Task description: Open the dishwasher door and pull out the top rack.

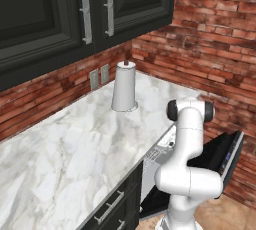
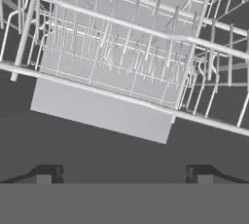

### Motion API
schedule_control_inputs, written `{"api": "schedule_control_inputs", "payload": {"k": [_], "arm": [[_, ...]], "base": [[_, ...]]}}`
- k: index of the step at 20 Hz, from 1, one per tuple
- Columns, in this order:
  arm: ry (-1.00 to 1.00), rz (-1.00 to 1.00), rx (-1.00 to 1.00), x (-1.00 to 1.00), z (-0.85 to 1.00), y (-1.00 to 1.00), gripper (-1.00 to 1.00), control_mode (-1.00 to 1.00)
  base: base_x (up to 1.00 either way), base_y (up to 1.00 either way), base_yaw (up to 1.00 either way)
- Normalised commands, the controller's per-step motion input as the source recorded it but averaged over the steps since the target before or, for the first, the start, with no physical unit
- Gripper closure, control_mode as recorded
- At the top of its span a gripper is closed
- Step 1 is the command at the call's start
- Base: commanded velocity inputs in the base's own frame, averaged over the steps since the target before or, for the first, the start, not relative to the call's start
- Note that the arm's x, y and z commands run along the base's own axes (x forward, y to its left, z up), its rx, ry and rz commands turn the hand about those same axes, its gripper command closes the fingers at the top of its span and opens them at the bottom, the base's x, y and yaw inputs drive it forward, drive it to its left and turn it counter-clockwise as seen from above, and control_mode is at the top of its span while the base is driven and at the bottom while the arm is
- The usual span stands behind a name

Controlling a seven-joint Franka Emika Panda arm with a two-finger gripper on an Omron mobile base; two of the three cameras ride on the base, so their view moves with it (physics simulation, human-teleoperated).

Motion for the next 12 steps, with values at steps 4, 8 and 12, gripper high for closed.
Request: {"api": "schedule_control_inputs", "payload": {"k": [4,8,12], "arm": [[-0.05,0.0,0.1,0.47,-0.37,0.09,-1.0,-1.0],[0.0,-0.06,0.05,-0.02,-0.93,-0.03,-1.0,-1.0],[-0.05,-0.01,0.0,0.6,-0.3,0.33,-1.0,-1.0]], "base": [[0.0,0.0,0.0],[0.0,0.0,0.0],[0.0,0.0,0.0]]}}
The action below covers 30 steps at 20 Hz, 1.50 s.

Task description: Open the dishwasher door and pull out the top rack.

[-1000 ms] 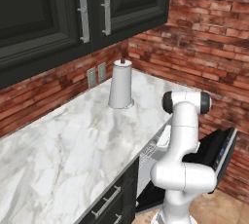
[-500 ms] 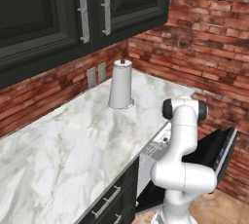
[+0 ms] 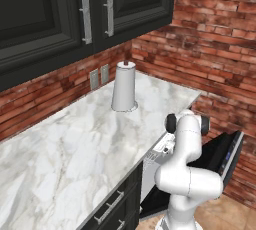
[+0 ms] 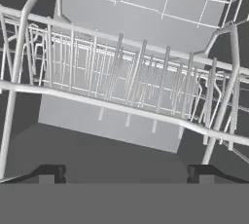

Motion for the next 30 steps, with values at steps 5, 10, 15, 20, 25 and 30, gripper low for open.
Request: {"api": "schedule_control_inputs", "payload": {"k": [5,10,15,20,25,30], "arm": [[-0.12,0.0,0.0,0.69,0.0,0.56,-1.0,-1.0],[-0.23,0.02,0.02,0.08,0.41,0.09,-1.0,-1.0],[-0.22,0.0,0.02,-0.24,0.8,0.0,-1.0,-1.0],[-0.04,0.0,0.0,0.19,0.22,0.32,-1.0,-1.0],[0.05,0.03,-0.21,0.23,-0.21,0.78,-1.0,-1.0],[0.13,0.11,-0.46,0.02,-0.6,0.33,-1.0,-1.0]], "base": [[0.0,0.0,0.0],[0.0,0.0,0.0],[0.0,0.0,0.0],[0.0,0.0,0.0],[0.0,0.0,0.0],[0.0,0.0,0.0]]}}
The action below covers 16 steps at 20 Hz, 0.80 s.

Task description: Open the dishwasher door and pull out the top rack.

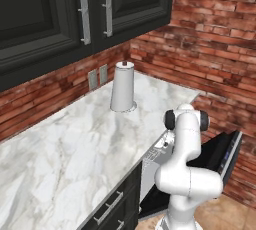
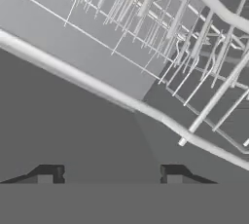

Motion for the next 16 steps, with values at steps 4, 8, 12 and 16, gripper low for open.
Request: {"api": "schedule_control_inputs", "payload": {"k": [4,8,12,16], "arm": [[0.0,0.18,-0.65,-0.48,-0.42,-0.36,-1.0,-1.0],[-0.01,0.18,-0.61,-0.93,-0.48,-0.78,-1.0,-1.0],[0.0,0.16,-0.6,-1.0,-0.43,-0.67,-1.0,-1.0],[-0.02,0.13,-0.61,-1.0,-0.3,-0.31,-1.0,-1.0]], "base": [[0.0,0.0,0.0],[0.0,0.0,0.0],[0.0,0.0,0.0],[0.0,0.0,0.0]]}}
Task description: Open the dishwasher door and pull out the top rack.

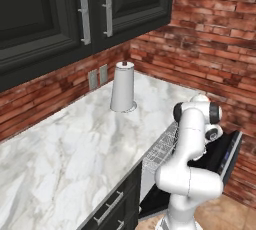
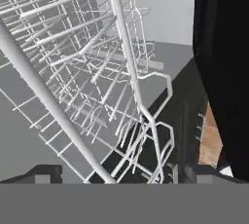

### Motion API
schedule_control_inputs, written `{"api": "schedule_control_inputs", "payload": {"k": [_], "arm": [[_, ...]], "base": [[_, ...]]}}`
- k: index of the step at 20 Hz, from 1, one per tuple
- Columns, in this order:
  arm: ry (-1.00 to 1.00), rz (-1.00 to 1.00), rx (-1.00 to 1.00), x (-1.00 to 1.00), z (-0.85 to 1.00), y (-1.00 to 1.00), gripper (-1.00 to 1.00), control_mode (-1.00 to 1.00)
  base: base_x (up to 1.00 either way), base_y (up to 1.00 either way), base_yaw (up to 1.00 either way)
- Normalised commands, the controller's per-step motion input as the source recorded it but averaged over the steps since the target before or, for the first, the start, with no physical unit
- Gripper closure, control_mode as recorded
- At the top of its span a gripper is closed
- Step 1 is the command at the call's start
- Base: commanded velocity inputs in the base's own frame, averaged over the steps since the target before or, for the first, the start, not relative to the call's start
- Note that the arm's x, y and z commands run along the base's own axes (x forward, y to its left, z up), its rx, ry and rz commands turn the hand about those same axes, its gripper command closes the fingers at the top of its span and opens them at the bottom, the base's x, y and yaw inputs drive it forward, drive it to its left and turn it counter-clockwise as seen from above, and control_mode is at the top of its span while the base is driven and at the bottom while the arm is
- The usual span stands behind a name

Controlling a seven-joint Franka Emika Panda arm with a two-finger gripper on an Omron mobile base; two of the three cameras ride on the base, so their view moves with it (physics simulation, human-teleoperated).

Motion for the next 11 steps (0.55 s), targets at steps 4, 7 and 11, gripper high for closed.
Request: {"api": "schedule_control_inputs", "payload": {"k": [4,7,11], "arm": [[-0.04,0.09,-0.66,-1.0,-0.11,-0.11,-1.0,-1.0],[-0.06,0.08,-0.64,-1.0,0.0,-0.17,-1.0,-1.0],[-0.04,0.07,-0.62,-1.0,0.0,-0.27,-1.0,-1.0]], "base": [[0.0,0.0,0.0],[0.0,0.0,0.0],[0.0,0.0,0.0]]}}
